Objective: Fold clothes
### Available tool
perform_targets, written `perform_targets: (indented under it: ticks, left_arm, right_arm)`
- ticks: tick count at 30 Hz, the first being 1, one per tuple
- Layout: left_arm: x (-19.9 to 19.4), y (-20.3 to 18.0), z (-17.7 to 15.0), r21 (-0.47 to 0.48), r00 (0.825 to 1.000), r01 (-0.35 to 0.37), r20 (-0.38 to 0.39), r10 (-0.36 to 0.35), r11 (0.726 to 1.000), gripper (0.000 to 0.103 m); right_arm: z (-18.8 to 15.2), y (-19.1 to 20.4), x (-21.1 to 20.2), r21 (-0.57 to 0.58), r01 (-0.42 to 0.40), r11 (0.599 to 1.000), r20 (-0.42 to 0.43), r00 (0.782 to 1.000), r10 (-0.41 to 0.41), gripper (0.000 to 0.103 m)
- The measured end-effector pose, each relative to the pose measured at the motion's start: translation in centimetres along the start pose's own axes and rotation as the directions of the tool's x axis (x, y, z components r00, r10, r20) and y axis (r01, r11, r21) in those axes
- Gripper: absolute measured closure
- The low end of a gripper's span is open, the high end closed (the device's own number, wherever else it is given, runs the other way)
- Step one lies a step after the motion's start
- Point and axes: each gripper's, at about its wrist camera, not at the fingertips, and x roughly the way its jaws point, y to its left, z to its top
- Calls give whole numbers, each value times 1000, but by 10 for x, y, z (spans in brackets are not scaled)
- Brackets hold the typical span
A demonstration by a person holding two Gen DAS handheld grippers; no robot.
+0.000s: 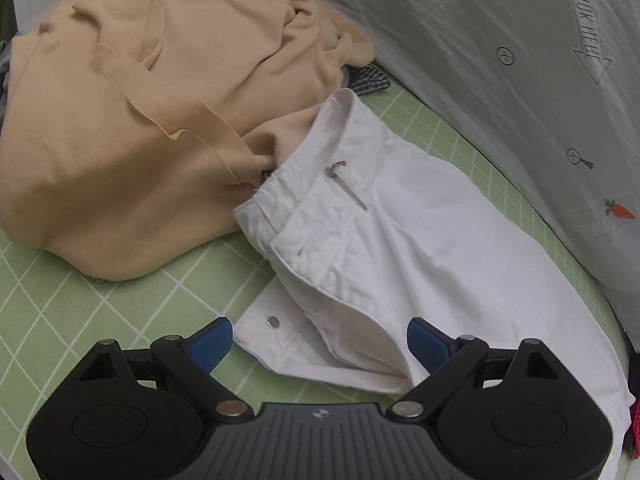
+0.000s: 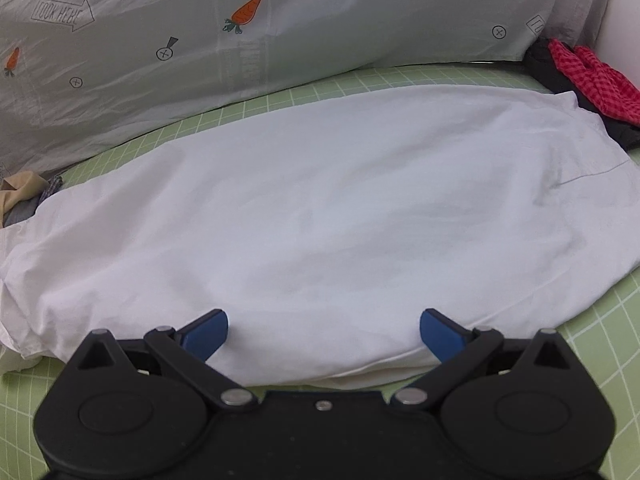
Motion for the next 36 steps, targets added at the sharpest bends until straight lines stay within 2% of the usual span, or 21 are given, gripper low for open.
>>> perform_targets:
  ticks: [7, 12, 15, 18, 19, 20, 23, 27, 29, 32, 36]
  left_arm:
    - [33, 24, 26, -45, 999, 30, -24, -32, 999, 11]
    - [41, 31, 36, -75, 999, 35, -24, -37, 997, 11]
    - [44, 35, 37, -99, 997, 68, -15, -70, 993, 11]
    - [48, 38, 36, -150, 993, 120, -7, -122, 981, 30]
    - [50, 38, 35, -164, 991, 131, -2, -133, 978, 41]
    - [51, 37, 35, -164, 989, 142, -2, -145, 976, 59]
    - [50, 30, 36, -170, 990, 139, -2, -142, 975, 73]
    - [30, 14, 34, -129, 989, 141, 51, -135, 982, 77]
    - [12, -2, 34, -68, 985, 146, 98, -139, 987, 77]
    - [-15, -32, 33, 32, 974, 151, 166, -154, 988, 78]
    - [-47, -81, 23, 117, 953, 173, 232, -197, 978, 78]
  right_arm:
    - [10, 14, 6, 36, 47, 998, -34, 998, -46, 0]
    - [11, 22, 12, 22, 48, 999, -54, 997, -47, 0]
    - [12, 25, 16, 4, 38, 999, -68, 997, -38, 0]
    - [14, 28, 18, -10, 32, 999, -74, 997, -33, 0]
    - [14, 27, 19, -6, 30, 1000, -75, 997, -31, 0]
    - [15, 26, 19, 2, 28, 1000, -76, 997, -28, 0]
    - [16, 22, 19, 11, 29, 1000, -69, 997, -28, 0]
    - [18, 11, 15, 24, 29, 999, -41, 999, -28, 0]
    - [20, 1, 14, 55, 13, 998, -23, 1000, -12, 0]
    - [23, -15, 12, 90, -13, 996, 8, 1000, 12, 0]
    - [28, -41, 7, 116, -45, 992, 49, 998, 40, 0]
